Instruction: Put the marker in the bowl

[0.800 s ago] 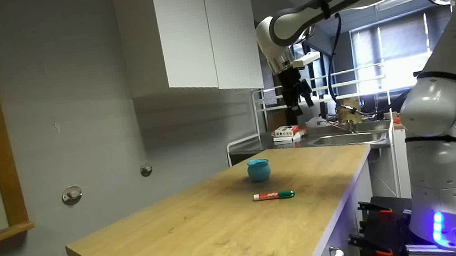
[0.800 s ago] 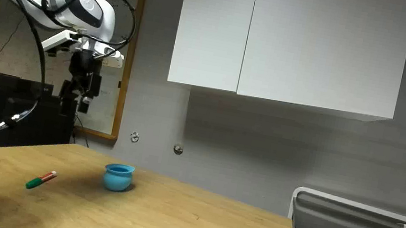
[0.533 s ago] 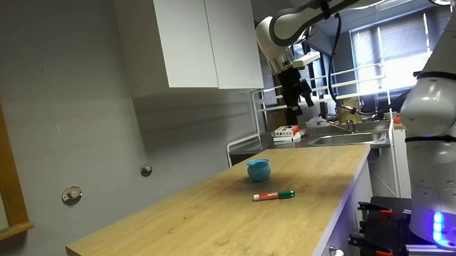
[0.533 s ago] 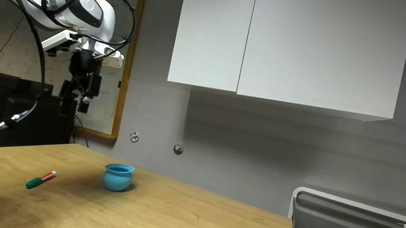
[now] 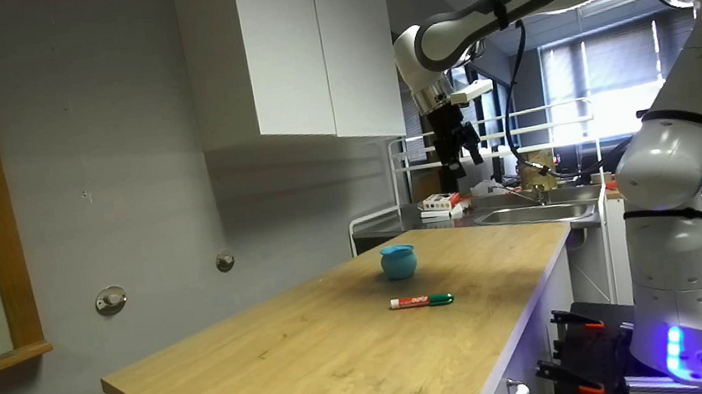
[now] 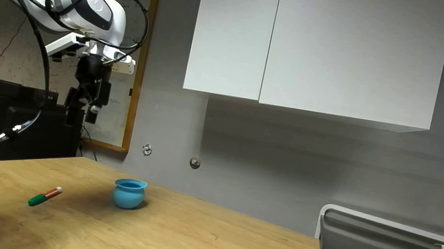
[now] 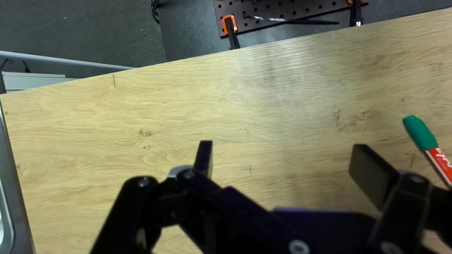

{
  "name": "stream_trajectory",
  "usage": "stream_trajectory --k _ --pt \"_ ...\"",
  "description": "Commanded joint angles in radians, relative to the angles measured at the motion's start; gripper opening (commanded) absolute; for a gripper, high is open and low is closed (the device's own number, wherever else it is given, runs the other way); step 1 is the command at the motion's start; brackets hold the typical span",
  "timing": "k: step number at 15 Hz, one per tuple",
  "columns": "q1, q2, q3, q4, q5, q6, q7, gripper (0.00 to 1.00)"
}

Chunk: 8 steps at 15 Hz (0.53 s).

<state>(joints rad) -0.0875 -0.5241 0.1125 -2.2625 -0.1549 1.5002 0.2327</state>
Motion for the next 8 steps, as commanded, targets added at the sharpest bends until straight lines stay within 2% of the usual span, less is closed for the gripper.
stream_trajectory --k 1,8 --pt "0.024 0.002 -0.018 0.003 -0.007 -0.004 0.009 1.00" --pt "0.027 0.006 -0.019 0.005 -0.010 -0.002 0.004 1.00"
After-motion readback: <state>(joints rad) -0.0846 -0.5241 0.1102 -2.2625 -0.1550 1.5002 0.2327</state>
